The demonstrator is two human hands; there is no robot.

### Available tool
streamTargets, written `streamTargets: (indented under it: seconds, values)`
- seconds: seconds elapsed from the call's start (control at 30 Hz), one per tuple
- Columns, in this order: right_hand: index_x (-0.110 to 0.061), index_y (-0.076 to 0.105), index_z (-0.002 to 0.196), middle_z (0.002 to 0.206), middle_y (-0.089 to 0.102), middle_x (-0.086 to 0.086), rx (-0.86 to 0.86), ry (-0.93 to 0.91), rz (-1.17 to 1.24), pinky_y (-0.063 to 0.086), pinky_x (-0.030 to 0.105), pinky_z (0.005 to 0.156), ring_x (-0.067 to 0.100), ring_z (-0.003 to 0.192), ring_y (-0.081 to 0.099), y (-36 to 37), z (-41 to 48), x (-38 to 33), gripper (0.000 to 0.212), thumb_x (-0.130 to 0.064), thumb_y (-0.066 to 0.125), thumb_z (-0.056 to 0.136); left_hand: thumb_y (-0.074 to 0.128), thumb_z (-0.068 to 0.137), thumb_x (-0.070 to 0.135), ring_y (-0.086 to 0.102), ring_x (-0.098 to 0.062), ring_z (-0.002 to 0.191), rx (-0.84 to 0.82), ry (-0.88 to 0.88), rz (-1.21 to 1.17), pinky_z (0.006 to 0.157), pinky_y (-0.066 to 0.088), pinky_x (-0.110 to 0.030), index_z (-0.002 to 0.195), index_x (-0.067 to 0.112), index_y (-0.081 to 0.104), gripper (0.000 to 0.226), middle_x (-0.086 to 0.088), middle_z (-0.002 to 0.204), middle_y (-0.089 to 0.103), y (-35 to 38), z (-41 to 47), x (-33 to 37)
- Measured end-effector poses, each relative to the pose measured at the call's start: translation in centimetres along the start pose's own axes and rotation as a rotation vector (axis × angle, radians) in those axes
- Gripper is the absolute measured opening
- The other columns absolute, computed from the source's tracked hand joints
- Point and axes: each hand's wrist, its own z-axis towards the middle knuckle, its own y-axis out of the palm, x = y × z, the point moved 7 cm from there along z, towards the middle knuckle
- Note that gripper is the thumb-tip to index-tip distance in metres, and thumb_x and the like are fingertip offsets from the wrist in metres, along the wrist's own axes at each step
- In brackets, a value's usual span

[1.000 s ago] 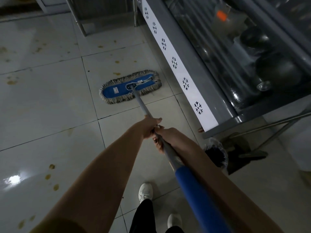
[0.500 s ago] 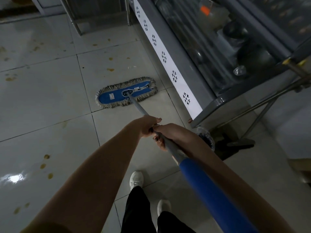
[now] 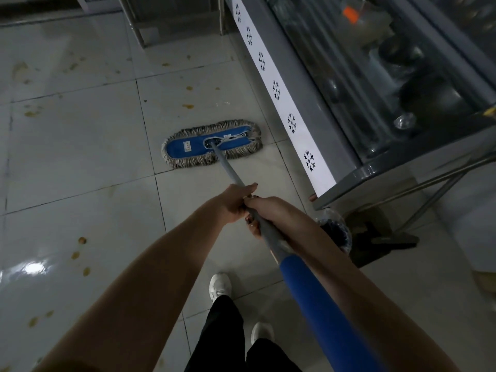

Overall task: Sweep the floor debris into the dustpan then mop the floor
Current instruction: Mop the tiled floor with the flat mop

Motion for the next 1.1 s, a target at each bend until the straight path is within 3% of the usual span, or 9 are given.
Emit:
streamTargets:
  seconds: [0.1,0.23,0.7,0.87,0.93,1.1]
  values:
    - [-0.007,0.049,0.073,0.057,0.045,0.004,0.004,-0.003,-0.007,0.038,0.013,0.031,0.007,0.028,0.042,1.6,0.9,-3.0,0.033,-0.027,0.046,0.099,0.054,0.094,0.015,0.044,-0.015,0.057,-0.008,0.018,0.011,0.037,0.044,-0.015,0.072,0.006,0.043,0.026,-0.007,0.066,0.042,-1.0,0.4,3.2]
    - [-0.007,0.049,0.073,0.057,0.045,0.004,0.004,0.006,0.027,0.037,0.012,0.031,0.006,0.026,0.042,2.8,2.2,-6.4,0.032,-0.027,0.048,0.099,0.053,0.095,0.015,0.043,-0.015,0.057,-0.029,0.023,-0.005,0.037,0.044,-0.015,0.071,0.006,0.041,0.027,-0.007,0.065,0.04,-1.9,1.2,6.9]
    - [-0.005,0.049,0.073,0.057,0.048,0.006,0.054,0.04,-0.068,0.037,0.014,0.031,0.01,0.025,0.044,4.6,8.2,-14.3,0.032,-0.026,0.049,0.098,0.053,0.095,0.014,0.051,-0.013,0.068,-0.016,-0.031,-0.03,0.059,0.048,-0.022,0.08,0.009,0.04,0.02,-0.006,0.077,0.047,-4.5,6.9,14.6]
    - [-0.004,0.048,0.075,0.045,0.048,0.005,0.025,0.033,-0.022,0.035,0.012,0.03,0.009,0.024,0.042,4.9,9.9,-18.8,0.032,-0.025,0.048,0.099,0.053,0.095,0.014,0.048,-0.011,0.066,-0.018,-0.03,-0.03,0.051,0.048,-0.018,0.077,0.01,0.039,0.023,-0.005,0.073,0.044,-4.6,9.5,18.7]
    - [-0.004,0.049,0.076,0.051,0.048,0.006,0.021,0.007,-0.042,0.036,0.013,0.031,0.009,0.025,0.043,5.0,10.9,-21.0,0.031,-0.025,0.047,0.099,0.053,0.095,0.014,0.047,-0.011,0.066,-0.017,-0.026,-0.04,0.045,0.047,-0.016,0.076,0.01,0.04,0.024,-0.004,0.072,0.043,-4.7,10.6,20.8]
    - [-0.005,0.048,0.078,0.061,0.046,0.007,0.021,-0.001,-0.067,0.036,0.014,0.031,0.009,0.025,0.042,5.0,13.8,-27.6,0.03,-0.026,0.047,0.099,0.054,0.094,0.014,0.047,-0.012,0.066,-0.017,-0.026,-0.078,0.048,0.049,-0.018,0.077,0.009,0.041,0.022,-0.004,0.073,0.043,-4.7,14.3,26.5]
